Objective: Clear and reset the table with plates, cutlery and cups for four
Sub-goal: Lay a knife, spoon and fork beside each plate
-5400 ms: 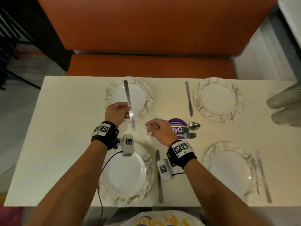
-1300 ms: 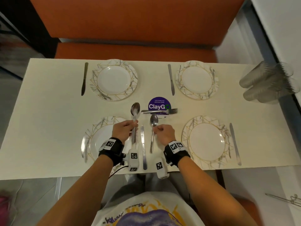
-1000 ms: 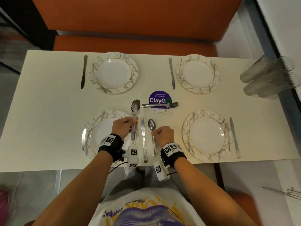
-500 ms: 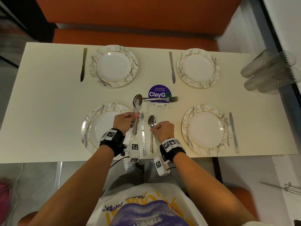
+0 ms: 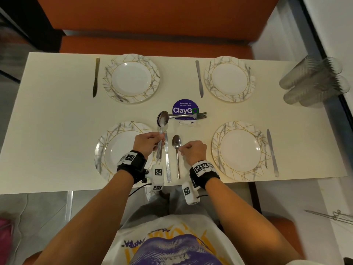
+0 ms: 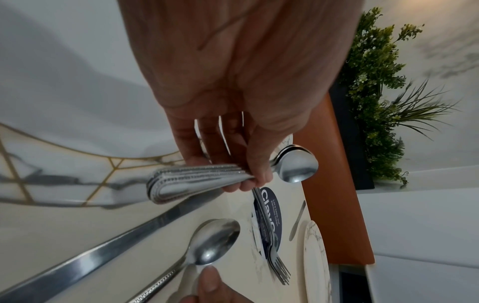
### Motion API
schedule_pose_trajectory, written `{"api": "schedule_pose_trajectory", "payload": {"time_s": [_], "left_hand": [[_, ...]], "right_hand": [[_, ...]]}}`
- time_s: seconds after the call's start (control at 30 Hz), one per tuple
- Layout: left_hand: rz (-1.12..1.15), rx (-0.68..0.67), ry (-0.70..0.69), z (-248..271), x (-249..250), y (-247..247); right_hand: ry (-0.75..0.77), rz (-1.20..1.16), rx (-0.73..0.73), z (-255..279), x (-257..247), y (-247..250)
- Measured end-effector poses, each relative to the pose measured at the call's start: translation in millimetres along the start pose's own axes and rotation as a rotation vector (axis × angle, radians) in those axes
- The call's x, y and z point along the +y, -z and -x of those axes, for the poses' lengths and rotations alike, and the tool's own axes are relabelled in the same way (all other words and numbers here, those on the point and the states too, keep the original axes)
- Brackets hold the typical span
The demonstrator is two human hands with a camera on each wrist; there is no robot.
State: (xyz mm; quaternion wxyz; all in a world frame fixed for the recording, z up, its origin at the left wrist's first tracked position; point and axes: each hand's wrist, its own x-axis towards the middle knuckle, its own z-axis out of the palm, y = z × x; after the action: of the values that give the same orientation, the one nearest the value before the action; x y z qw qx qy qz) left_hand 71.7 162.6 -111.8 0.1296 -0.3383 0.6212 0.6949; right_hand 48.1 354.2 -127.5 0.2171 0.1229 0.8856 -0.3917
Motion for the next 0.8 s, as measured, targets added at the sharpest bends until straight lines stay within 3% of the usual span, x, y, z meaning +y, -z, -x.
{"api": "schedule_pose_trajectory", "payload": {"time_s": [0.27, 0.5, 0.73, 0.77, 0.8], "left_hand": [[-0.048, -0.168, -0.019, 2.0, 19.6, -34.2], [-0.148, -0.261, -0.026, 5.5, 33.0, -91.4], [-0.18, -0.34, -0.014, 3.8, 44.2, -180.0], [-0.166, -0.351, 0.005, 3.8, 45.5, -222.7], [-0.144, -0.339, 0.012, 5.4, 45.1, -226.4]], "right_hand": [[0.134, -0.209, 0.094, 1.0, -12.5, 39.8], [0.199, -0.276, 0.034, -13.8, -12.6, 82.2], [0.076, -0.334, 0.086, -39.8, 21.9, 156.4], [0.058, -0.342, 0.111, -54.3, 42.4, 188.7], [0.064, -0.347, 0.106, -55.4, 42.5, 190.8]]}}
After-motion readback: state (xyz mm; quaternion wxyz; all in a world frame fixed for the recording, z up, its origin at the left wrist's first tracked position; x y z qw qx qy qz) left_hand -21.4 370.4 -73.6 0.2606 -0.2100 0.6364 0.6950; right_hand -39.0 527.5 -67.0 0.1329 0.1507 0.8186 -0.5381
